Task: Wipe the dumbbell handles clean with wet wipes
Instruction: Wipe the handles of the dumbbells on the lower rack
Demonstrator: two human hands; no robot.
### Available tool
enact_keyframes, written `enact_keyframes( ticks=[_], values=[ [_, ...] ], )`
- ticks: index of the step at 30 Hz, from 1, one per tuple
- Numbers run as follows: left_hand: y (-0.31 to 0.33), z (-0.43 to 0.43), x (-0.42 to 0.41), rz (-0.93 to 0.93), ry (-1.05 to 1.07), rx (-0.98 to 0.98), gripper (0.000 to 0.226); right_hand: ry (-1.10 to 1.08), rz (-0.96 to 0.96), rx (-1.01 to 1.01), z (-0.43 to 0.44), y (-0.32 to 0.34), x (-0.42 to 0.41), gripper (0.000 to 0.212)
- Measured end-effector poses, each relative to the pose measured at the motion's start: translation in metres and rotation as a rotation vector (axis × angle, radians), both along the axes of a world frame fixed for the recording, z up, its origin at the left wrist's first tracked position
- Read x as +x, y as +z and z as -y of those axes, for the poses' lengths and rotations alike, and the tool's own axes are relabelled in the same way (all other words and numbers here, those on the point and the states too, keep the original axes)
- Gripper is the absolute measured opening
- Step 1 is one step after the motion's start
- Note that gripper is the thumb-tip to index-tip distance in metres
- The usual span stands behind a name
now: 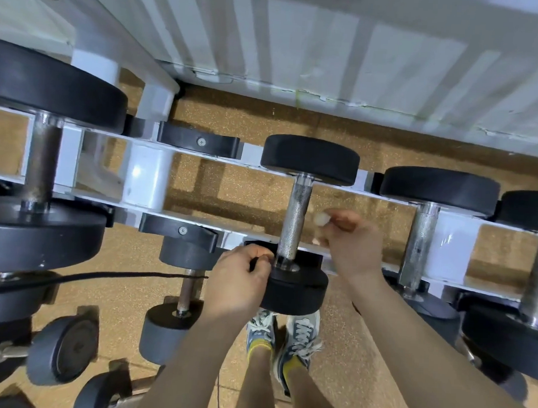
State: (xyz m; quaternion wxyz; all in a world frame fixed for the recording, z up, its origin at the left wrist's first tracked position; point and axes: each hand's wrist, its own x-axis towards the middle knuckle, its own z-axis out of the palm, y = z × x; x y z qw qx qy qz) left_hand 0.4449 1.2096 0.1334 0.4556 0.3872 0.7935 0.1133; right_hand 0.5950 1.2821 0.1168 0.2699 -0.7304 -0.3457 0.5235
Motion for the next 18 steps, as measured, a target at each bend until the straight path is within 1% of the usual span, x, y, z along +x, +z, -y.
enact_keyframes(
  ticks=[2,4,5,6,8,9,10,12,15,17,18],
  values=[
    [-0.001,-0.008,0.000,0.021,-0.001,-0.017,0.023,-0.173,-0.107,0.133,-0.021,0.000,-0.013,0.016],
    [0.000,-0.015,0.001,0.068,0.010,-0.008,0.022,-0.258,-0.098,0.152,-0.028,-0.009,-0.030,0.022],
    [0.000,-0.017,0.001,0.098,0.033,0.006,0.022,-0.249,-0.055,0.144,-0.025,-0.013,-0.036,0.022],
    [0.000,-0.020,0.002,0.129,0.063,0.023,0.022,-0.199,0.004,0.143,-0.016,-0.016,-0.038,0.020],
    [-0.001,-0.026,0.002,0.142,0.083,0.061,0.019,0.003,0.133,0.117,0.008,-0.018,-0.034,0.014],
    [-0.003,-0.029,0.001,0.130,0.068,0.082,0.019,0.084,0.177,0.080,0.018,-0.016,-0.032,0.013],
    [-0.006,-0.033,0.001,0.122,0.049,0.102,0.020,0.110,0.192,0.052,0.022,-0.016,-0.032,0.013],
    [-0.013,-0.044,0.002,0.151,0.039,0.137,0.020,0.034,0.169,0.093,0.014,-0.016,-0.035,0.015],
    [-0.018,-0.064,0.004,0.227,0.070,0.224,0.019,-0.210,0.098,0.194,-0.019,-0.018,-0.047,0.020],
    [-0.020,-0.077,0.003,0.235,0.099,0.279,0.018,-0.340,0.054,0.215,-0.025,-0.019,-0.054,0.024],
    [-0.020,-0.083,0.003,0.244,0.124,0.292,0.015,-0.355,0.046,0.210,-0.022,-0.021,-0.057,0.021]
  ],
)
